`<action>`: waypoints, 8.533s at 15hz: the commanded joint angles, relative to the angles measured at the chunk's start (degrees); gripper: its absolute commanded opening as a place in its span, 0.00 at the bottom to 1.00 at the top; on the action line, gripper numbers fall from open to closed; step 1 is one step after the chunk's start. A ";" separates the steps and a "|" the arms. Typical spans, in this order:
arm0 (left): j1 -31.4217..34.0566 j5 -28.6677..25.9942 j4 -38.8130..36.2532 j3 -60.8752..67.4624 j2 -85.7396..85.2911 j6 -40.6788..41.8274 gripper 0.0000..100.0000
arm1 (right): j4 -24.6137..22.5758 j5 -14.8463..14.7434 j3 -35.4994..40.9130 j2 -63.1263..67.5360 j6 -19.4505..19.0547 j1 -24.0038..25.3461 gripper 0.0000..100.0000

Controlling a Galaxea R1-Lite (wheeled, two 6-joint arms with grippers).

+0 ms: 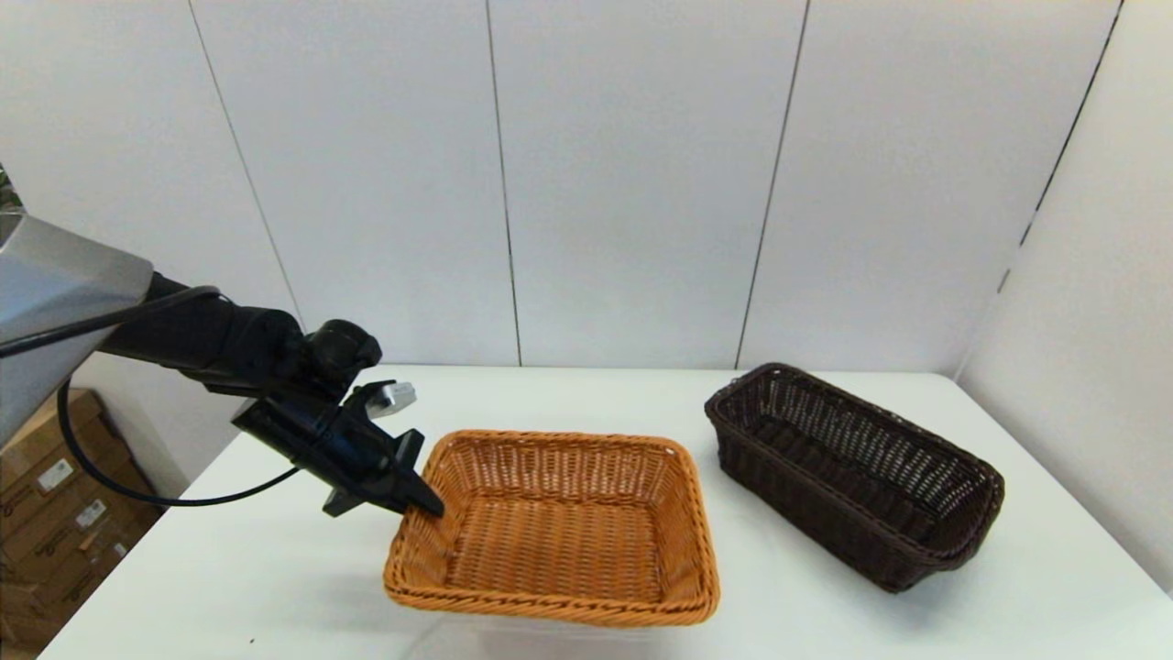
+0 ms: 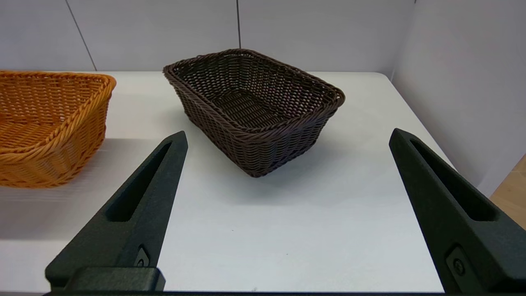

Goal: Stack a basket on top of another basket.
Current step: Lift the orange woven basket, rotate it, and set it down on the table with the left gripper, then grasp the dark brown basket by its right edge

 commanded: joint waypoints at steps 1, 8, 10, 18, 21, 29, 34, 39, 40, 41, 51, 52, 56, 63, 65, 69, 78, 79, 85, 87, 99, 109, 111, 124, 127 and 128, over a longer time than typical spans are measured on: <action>0.01 -0.18 0.40 -0.40 -0.33 -0.41 0.00 | -0.01 0.00 0.03 0.07 -0.01 0.00 1.00; 0.01 -0.18 0.66 0.04 -1.30 -0.67 0.00 | -0.01 0.00 -0.06 0.07 -0.01 0.00 1.00; 0.01 -0.27 0.66 0.30 -1.47 -0.76 0.00 | -0.01 0.00 0.03 0.07 -0.01 0.00 1.00; 0.10 -0.27 0.66 1.00 -1.82 -2.17 0.00 | -0.01 0.00 0.03 0.07 -0.01 0.00 1.00; 0.01 -0.27 0.66 1.36 -1.74 -2.34 0.00 | -0.01 0.00 0.03 0.07 -0.01 0.00 1.00; 0.01 -0.27 0.22 2.32 -0.51 -2.17 0.00 | -0.01 0.00 0.03 0.07 -0.01 0.00 1.00; 0.01 -0.27 -0.48 2.41 -0.15 -2.08 0.00 | -0.01 0.00 0.03 0.07 -0.01 0.00 1.00; 0.01 -0.18 -0.57 3.38 -0.07 -1.81 1.00 | -0.01 0.00 0.03 0.07 -0.01 0.00 1.00; 0.01 -0.18 -0.57 3.38 -0.07 -1.81 1.00 | -0.01 0.00 0.03 0.07 -0.01 0.00 1.00; 0.01 -0.18 -0.57 3.38 -0.07 -1.81 1.00 | -0.01 0.00 0.03 0.07 -0.01 0.00 1.00; 0.01 2.19 0.13 3.99 -9.56 -1.64 1.00 | -0.01 0.00 0.03 0.07 -0.01 0.00 1.00; -0.17 4.21 -0.04 5.22 -13.34 -0.76 1.00 | -0.01 0.00 0.03 0.07 -0.01 0.00 1.00; -0.78 6.76 1.98 7.24 -28.98 8.12 1.00 | -0.01 0.00 0.03 0.07 -0.01 0.00 1.00; -0.87 9.13 1.28 16.74 -55.00 10.05 1.00 | -0.01 0.00 0.03 0.07 -0.01 0.00 1.00; -0.96 9.31 -0.04 21.75 -66.07 9.96 1.00 | -0.01 0.00 0.03 0.07 -0.01 0.00 1.00; 3.79 10.80 0.57 27.99 -82.60 9.88 1.00 | -0.01 0.00 -0.06 0.07 -0.01 0.00 1.00; 7.74 10.63 0.48 41.61 -107.56 10.23 1.00 | -0.01 0.00 0.03 0.07 -0.01 0.00 1.00; 7.74 10.63 0.40 43.02 -109.75 10.14 1.00 | -0.01 0.00 0.03 0.07 -0.01 0.00 1.00; 8.09 13.70 -10.59 57.08 -120.74 12.86 1.00 | -0.01 0.00 0.03 0.07 -0.01 0.00 1.00; 8.09 19.24 -21.66 63.93 -120.65 13.83 1.00 | -0.01 0.00 0.03 0.07 -0.01 0.00 1.00; 8.09 35.15 -30.63 72.28 -120.65 13.57 1.00 | -0.01 0.00 0.03 0.07 -0.01 0.00 1.00; 8.09 35.76 -30.98 72.37 -120.65 10.49 1.00 | -0.01 0.00 0.03 0.07 -0.01 0.00 1.00; 8.09 35.68 -30.98 72.37 -120.65 10.49 1.00 | -0.01 0.00 0.03 0.07 -0.01 0.00 1.00; 8.09 35.76 -30.98 72.37 -120.65 10.49 1.00 | -0.01 0.00 0.03 0.07 -0.01 0.00 1.00; 8.09 35.76 -30.98 72.37 -120.65 10.49 1.00 | 0.08 0.00 -0.06 0.07 -0.09 0.00 1.00; 8.09 35.76 -30.98 72.37 -120.65 10.49 1.00 | 0.08 0.00 0.03 0.07 -0.09 0.00 1.00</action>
